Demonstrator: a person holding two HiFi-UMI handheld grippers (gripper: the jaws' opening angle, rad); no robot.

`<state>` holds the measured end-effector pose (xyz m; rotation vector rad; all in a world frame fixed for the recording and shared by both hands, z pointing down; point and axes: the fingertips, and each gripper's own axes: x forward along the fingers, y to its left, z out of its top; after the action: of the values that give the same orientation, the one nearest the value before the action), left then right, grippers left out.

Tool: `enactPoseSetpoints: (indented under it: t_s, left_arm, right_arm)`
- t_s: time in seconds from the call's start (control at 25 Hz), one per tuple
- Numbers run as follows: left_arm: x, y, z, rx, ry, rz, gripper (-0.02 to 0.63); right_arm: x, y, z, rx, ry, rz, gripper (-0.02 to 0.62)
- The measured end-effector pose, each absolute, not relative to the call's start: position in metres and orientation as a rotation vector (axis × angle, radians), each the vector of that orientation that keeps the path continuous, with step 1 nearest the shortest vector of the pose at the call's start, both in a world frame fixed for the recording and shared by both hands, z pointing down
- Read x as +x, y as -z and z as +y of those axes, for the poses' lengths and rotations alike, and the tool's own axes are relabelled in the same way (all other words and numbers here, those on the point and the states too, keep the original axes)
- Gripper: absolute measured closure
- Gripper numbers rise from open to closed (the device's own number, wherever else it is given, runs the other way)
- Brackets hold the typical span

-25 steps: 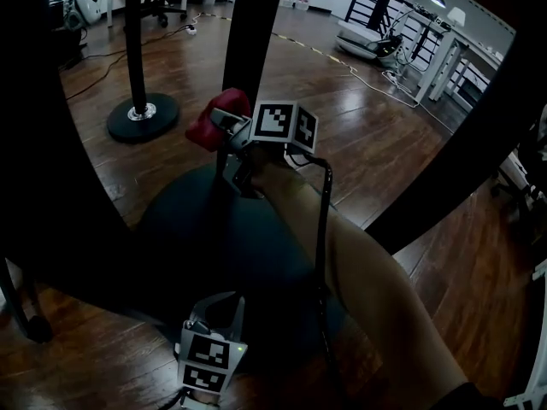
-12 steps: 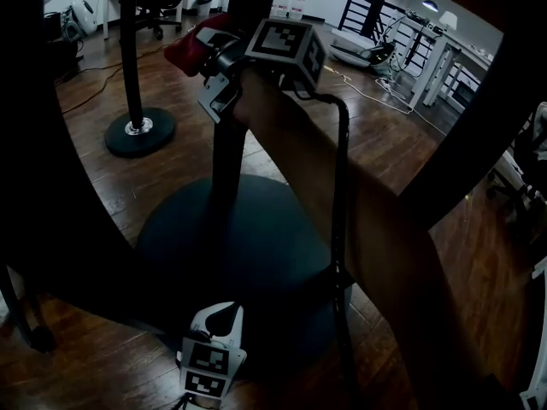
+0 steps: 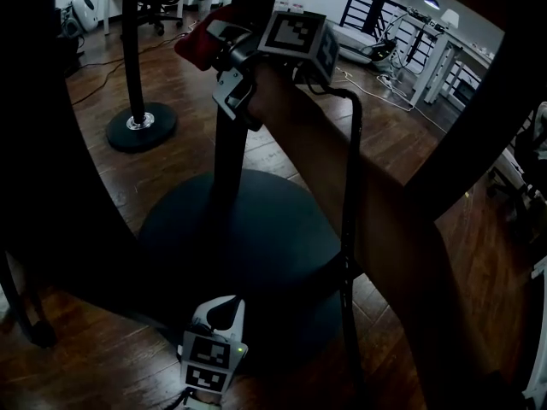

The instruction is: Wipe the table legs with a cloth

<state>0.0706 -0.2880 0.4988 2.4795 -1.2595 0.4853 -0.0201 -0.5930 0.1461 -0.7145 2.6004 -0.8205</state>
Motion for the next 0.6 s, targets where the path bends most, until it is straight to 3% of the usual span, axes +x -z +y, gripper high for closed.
enactPoseSetpoints:
  t_s: [0.6]
  left_arm:
    - [0.069, -0.503, -0.293, 2.47, -0.502, -1.26, 0.612]
  right_arm:
    - [-0.016, -0.337, -0.602, -0.948, 1.108, 2.628, 0.549]
